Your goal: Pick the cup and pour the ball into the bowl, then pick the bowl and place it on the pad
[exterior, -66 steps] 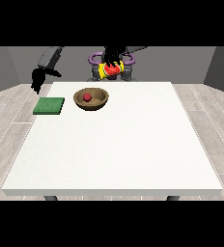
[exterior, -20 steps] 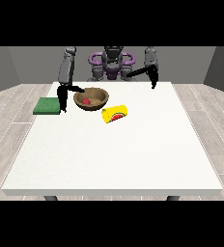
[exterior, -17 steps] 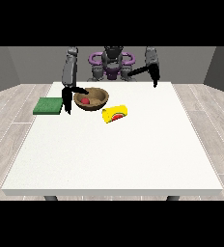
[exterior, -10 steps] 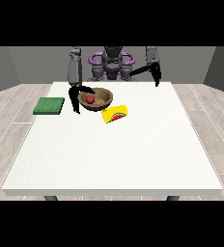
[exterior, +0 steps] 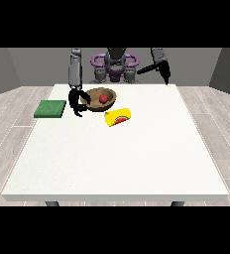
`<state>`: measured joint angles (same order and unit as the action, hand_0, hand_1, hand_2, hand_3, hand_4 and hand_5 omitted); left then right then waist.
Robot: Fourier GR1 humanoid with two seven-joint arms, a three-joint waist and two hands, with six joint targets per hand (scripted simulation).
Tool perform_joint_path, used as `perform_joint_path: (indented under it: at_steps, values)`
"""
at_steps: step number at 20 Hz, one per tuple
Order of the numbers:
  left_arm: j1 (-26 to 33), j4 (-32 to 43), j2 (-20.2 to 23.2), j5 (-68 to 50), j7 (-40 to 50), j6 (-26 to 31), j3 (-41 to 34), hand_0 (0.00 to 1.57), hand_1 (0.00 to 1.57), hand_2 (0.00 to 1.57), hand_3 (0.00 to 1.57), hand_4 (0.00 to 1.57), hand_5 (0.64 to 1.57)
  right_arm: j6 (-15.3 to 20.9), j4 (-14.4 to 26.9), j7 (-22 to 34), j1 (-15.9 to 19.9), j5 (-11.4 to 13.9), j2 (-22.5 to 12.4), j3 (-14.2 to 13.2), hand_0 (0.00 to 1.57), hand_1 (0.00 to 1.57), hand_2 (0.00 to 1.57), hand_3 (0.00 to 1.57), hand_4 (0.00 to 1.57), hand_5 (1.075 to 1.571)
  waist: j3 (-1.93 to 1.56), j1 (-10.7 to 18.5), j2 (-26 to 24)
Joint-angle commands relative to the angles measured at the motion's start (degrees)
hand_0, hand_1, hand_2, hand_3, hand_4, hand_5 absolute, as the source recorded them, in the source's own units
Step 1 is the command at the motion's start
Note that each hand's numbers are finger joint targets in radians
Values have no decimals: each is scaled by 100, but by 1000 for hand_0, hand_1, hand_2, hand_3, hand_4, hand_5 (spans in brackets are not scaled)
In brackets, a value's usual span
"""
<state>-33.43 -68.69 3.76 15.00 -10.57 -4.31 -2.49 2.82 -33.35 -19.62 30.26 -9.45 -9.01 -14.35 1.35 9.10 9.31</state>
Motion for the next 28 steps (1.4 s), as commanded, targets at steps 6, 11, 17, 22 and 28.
perform_joint_path:
  at_steps: [6,11,17,22,28]
  values:
    - [597,318,269,-284,-217,173,-362,0,0,0,0,0,1570,538,71,1583,277,361,-34,423,1571,1571,1571,1571,1020,1552,-134,-333,-599]
    - [522,953,556,-363,-219,13,-786,0,0,0,0,0,1571,264,-389,2767,638,242,-50,583,1571,1571,1571,1571,1049,1553,-131,-945,-915]
    - [759,806,527,-338,-715,-82,-715,0,0,0,0,0,1570,-497,-536,2800,569,-126,-1027,128,1571,1571,1571,1571,1062,1565,-135,-903,-628]
    - [726,613,358,-319,-934,-122,-537,0,0,0,0,0,1567,-905,-381,2388,463,-402,-1530,-279,1571,1571,1571,1571,1062,1560,-136,-774,-173]
    - [434,767,153,-127,-1273,-768,-578,0,0,0,0,0,1565,-1654,-259,2713,852,-962,-2266,-788,1571,1571,1571,1571,1074,1563,-137,-966,436]
